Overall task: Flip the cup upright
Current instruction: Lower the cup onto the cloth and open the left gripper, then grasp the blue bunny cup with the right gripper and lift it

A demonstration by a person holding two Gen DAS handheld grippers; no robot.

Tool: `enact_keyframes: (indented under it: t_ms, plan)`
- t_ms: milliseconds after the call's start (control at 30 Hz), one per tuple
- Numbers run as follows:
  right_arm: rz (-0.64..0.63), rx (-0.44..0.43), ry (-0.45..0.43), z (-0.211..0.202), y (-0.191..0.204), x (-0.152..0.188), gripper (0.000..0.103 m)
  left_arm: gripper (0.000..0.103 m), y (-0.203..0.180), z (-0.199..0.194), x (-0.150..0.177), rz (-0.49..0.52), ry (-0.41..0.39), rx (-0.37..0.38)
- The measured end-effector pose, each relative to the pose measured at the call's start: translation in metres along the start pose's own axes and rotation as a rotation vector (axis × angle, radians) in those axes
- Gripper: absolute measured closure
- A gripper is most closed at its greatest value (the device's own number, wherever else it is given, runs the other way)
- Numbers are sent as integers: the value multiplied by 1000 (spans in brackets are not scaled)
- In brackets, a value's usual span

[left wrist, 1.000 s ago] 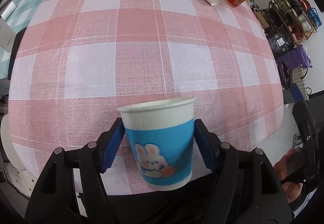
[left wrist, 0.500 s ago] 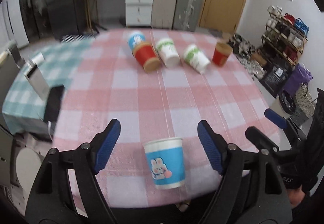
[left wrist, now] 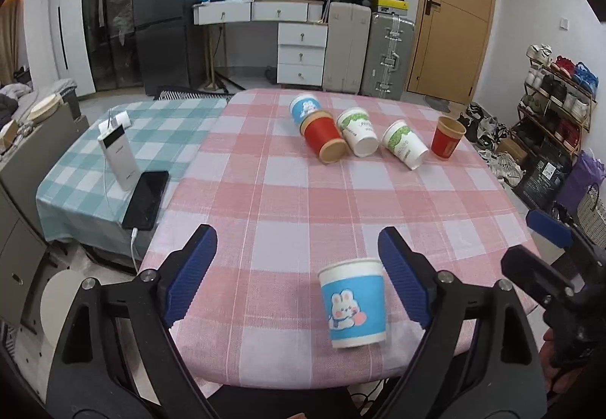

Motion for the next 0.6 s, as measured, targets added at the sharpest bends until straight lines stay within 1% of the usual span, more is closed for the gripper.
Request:
enact_keyframes:
  t_ms: [133,200,267,300,400,467,600]
  plan:
    - [-1,0,8,-1,5,3,0,16,8,-1,15,-38,17,16]
    - [-2,3,15,1,6,4,0,7,10,-1,20,-43,19,8]
    - [-3,4,29,4,8,8,0,2,12,-2,23,-37,13,0]
    - [-2,3,37,6,9,9,0,2,13,-3,24,-33,6,-6]
    - [24,10,98,20,7,18,0,1,18,-7,28,-28,-3,-17]
    - [63,18,162,35,4,24,0,1,24,-8,30,-30,-7,-30]
    - [142,20,287,68,-6,35,0,1,41,-10,35,-12,-14,-85]
Point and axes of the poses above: each gripper's, at about its wrist camera, not at the fingertips, and z roughly the way its jaws point, y to its left, x to its underside, the point moved 10 cm from there along z, roughly the way its jaws point, and after that the axes turned 6 degrees about z, right-handed, at the moved point
